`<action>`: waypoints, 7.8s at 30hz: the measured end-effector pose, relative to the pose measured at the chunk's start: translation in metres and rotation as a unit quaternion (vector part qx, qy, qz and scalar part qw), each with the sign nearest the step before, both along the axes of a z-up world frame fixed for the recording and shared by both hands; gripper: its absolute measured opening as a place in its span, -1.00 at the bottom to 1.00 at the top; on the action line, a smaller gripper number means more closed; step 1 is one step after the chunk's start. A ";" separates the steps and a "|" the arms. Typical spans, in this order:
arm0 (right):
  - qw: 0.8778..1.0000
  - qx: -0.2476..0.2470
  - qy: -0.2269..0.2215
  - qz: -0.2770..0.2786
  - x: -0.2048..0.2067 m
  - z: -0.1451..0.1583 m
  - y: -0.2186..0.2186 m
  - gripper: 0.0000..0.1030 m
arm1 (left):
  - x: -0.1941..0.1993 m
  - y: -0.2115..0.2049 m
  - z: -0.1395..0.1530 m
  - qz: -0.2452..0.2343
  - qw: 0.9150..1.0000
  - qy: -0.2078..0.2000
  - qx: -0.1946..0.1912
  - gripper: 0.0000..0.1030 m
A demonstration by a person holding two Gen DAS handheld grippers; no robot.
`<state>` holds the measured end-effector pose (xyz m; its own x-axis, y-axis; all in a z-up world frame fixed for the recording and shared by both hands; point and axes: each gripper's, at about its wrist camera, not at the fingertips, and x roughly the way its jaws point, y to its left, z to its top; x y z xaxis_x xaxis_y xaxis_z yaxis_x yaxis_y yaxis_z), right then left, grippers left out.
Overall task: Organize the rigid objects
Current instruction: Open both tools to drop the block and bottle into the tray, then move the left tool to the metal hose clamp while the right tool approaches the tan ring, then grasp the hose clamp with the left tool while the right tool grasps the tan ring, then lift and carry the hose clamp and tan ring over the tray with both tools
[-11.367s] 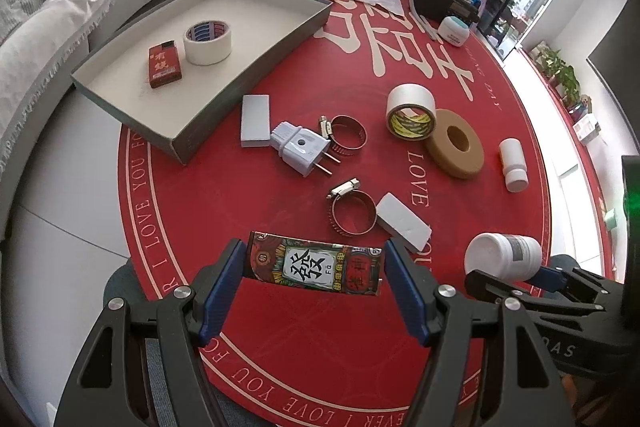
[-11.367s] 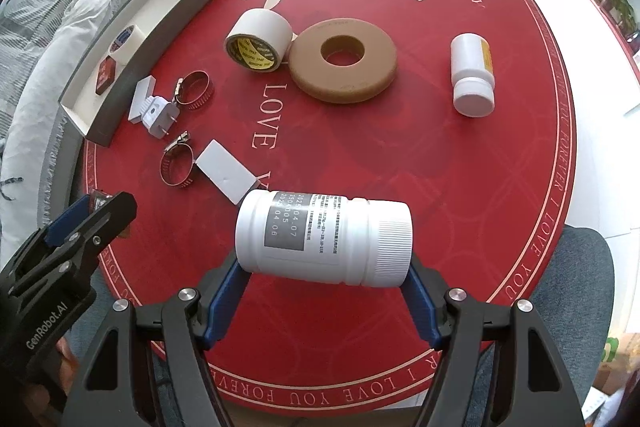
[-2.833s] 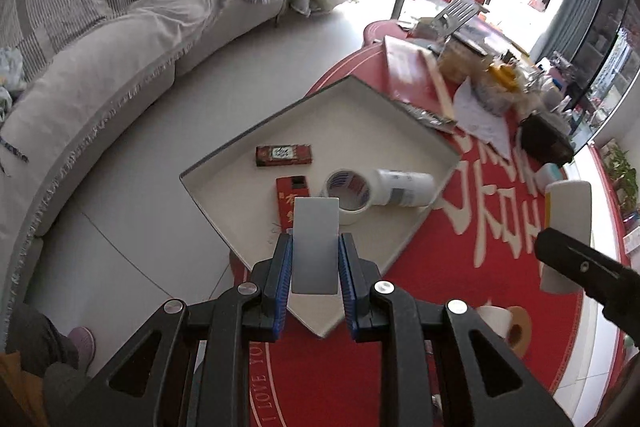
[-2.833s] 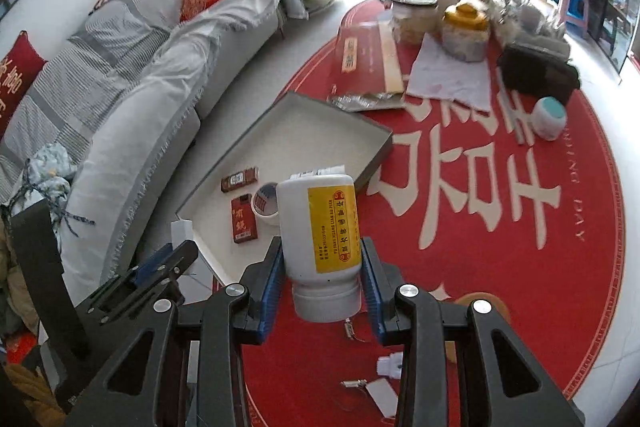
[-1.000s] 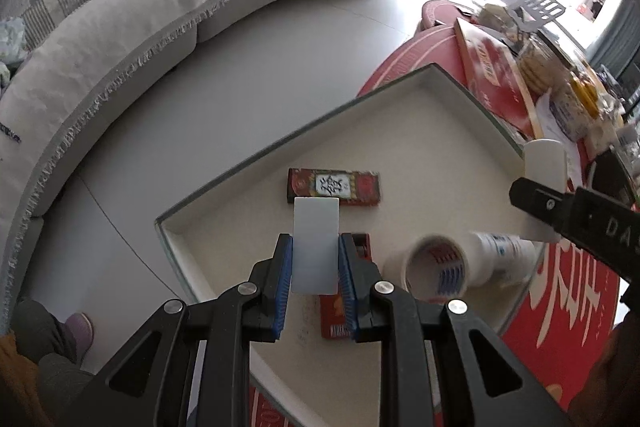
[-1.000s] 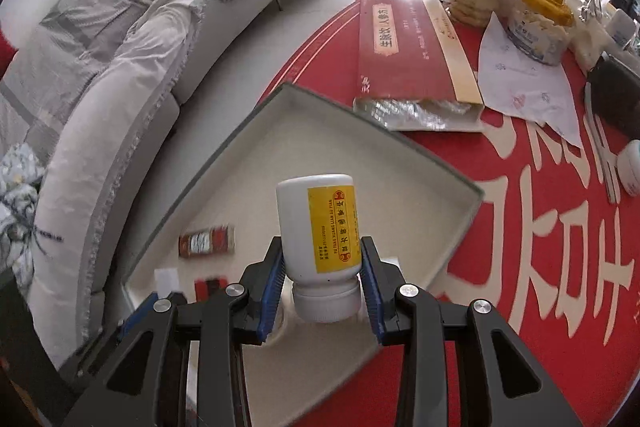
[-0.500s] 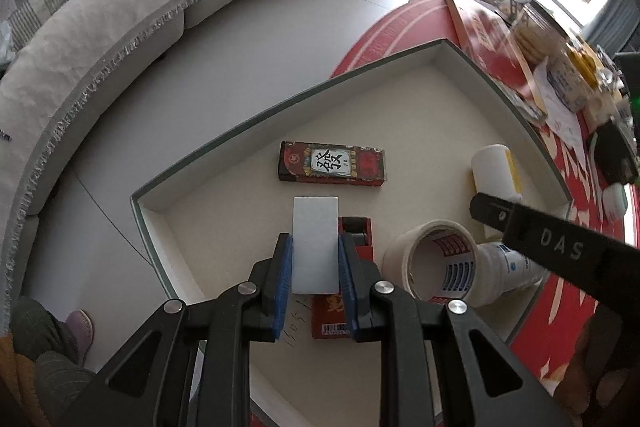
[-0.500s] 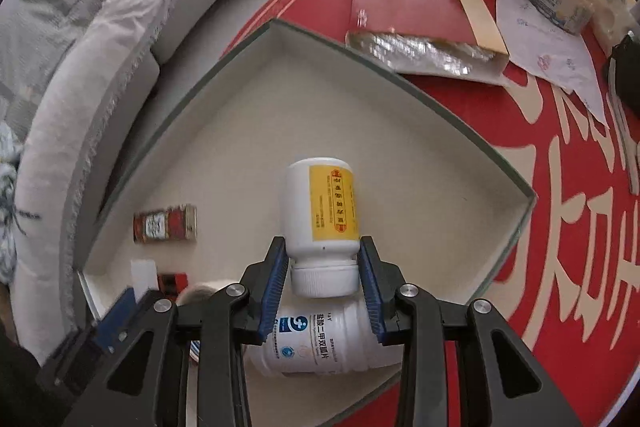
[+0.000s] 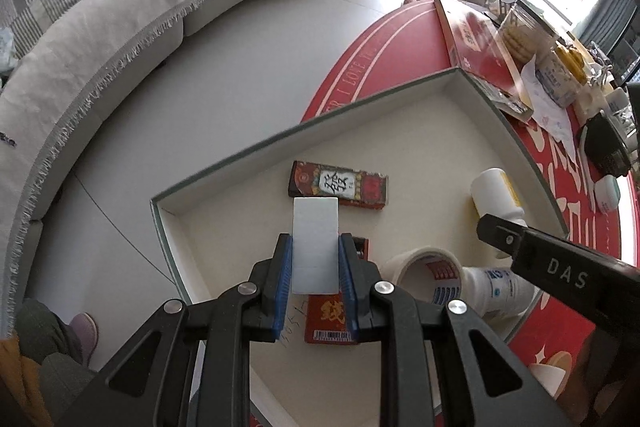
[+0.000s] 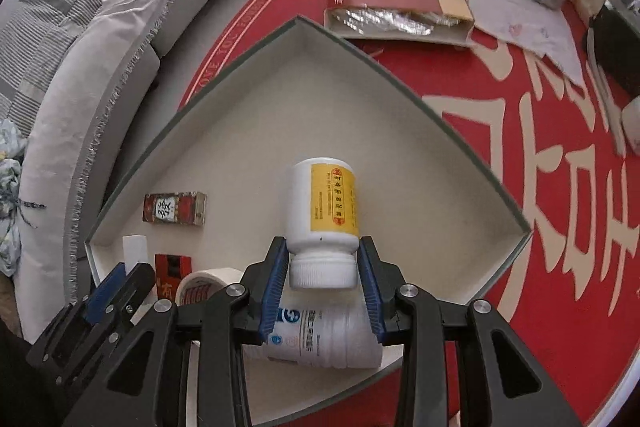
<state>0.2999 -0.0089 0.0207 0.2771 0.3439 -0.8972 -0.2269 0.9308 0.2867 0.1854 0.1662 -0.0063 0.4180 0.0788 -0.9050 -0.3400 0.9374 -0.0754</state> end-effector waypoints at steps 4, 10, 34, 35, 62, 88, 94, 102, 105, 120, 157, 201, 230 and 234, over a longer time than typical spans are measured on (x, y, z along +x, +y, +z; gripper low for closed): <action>1.000 0.000 0.003 -0.004 0.003 -0.001 0.003 -0.27 | 0.003 0.003 -0.001 0.007 1.000 0.004 -0.003 -0.52; 1.000 -0.009 -0.010 0.000 0.004 0.002 0.009 0.40 | 0.002 0.001 -0.003 0.014 0.999 0.009 0.029 0.60; 0.982 0.148 0.003 -0.118 -0.111 0.030 -0.135 0.97 | -0.093 -0.081 0.038 -0.137 0.990 -0.017 0.004 0.99; 0.981 0.148 0.002 -0.126 -0.124 0.027 -0.144 0.97 | -0.101 -0.088 0.037 -0.145 0.989 -0.016 0.003 0.99; 0.963 0.151 0.045 -0.221 -0.280 -0.076 -0.244 0.98 | -0.157 -0.193 -0.036 -0.201 0.976 0.079 0.038 0.99; 0.986 0.038 -0.009 -0.163 -0.215 -0.048 -0.214 0.98 | -0.142 -0.173 -0.051 -0.154 0.984 0.054 0.075 1.00; 0.993 -0.044 -0.039 -0.104 -0.175 -0.051 -0.183 0.98 | -0.139 -0.181 -0.052 -0.159 0.983 0.055 0.071 1.00; 0.994 -0.084 -0.033 -0.060 -0.152 -0.067 -0.160 0.98 | -0.138 -0.172 -0.054 -0.149 0.988 0.033 0.033 1.00; 0.994 -0.083 -0.041 -0.056 -0.150 -0.069 -0.157 0.99 | -0.141 -0.174 -0.053 -0.152 0.987 0.023 0.036 1.00; 0.994 -0.028 -0.015 -0.105 -0.175 -0.053 -0.186 0.71 | -0.156 -0.177 -0.038 -0.208 0.977 0.024 0.023 -0.28; 0.950 0.200 0.022 -0.240 -0.286 -0.069 -0.242 0.71 | -0.205 -0.165 -0.007 -0.194 0.981 -0.017 0.008 -0.28; 0.953 0.213 -0.052 -0.207 -0.295 0.001 -0.235 0.71 | -0.209 -0.159 0.059 -0.196 0.977 -0.077 -0.045 -0.28; 0.932 0.279 -0.218 -0.077 -0.206 0.234 -0.170 0.71 | -0.143 -0.056 0.254 -0.110 0.962 -0.250 -0.031 -0.27; 0.945 0.256 -0.190 -0.068 -0.180 0.211 -0.145 0.71 | -0.124 -0.036 0.217 -0.087 0.972 -0.216 -0.019 -0.27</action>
<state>0.1194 -0.1535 0.2314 0.6196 0.6434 -0.4495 -0.2919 0.7205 0.6291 0.0617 0.1305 0.2106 0.7645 -0.0567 -0.6422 -0.1054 0.9717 -0.2113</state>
